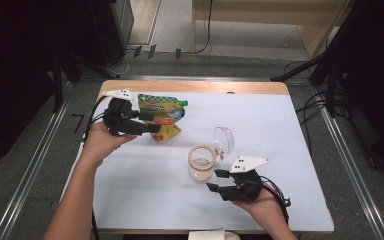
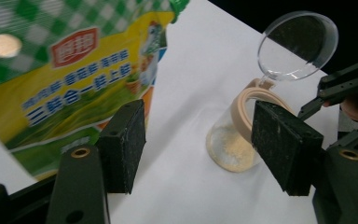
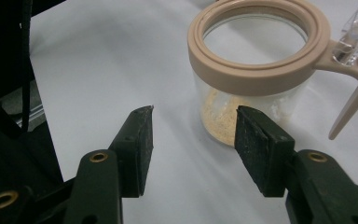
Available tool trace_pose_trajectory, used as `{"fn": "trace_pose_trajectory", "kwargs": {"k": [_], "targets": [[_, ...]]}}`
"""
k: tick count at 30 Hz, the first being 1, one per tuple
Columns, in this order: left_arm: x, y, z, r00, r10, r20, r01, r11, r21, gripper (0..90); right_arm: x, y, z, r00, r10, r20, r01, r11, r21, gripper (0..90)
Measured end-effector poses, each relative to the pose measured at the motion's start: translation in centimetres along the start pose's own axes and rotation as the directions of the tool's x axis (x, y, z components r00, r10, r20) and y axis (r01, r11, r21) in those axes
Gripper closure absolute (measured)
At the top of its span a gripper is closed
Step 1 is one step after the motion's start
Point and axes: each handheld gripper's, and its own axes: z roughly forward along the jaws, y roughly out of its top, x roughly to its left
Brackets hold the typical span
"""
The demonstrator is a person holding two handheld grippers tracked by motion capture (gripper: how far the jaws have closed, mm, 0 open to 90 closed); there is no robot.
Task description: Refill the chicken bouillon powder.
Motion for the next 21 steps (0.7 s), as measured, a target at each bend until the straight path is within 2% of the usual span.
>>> {"fn": "trace_pose_trajectory", "kwargs": {"k": [8,12,15,19,21], "targets": [[1.8,-0.7,-0.9,0.9994,-0.026,-0.024,0.026,0.9996,0.006,36.0,0.2,0.0,0.4,0.9999,-0.008,-0.01,0.008,1.0,0.011,48.2],[2.9,-0.8,-1.0,0.9987,-0.023,-0.045,0.024,0.9997,0.009,36.0,0.5,0.1,0.5,0.9997,-0.013,-0.02,0.014,1.0,0.012,48.2],[3.6,-1.0,-1.2,0.9977,0.0,-0.068,0.001,1.0,0.003,35.9,0.7,0.1,0.5,0.9995,-0.02,-0.025,0.021,1.0,0.016,48.2],[4.6,-1.6,-1.7,0.9971,-0.028,-0.071,0.028,0.9996,0.001,36.0,1.0,0.1,0.5,0.9991,-0.029,-0.031,0.029,0.999,0.013,48.2],[5.3,-1.7,-1.9,0.996,-0.044,-0.078,0.043,0.999,-0.016,35.8,1.0,0.2,0.5,0.9991,-0.028,-0.032,0.029,0.999,0.014,48.2]]}}
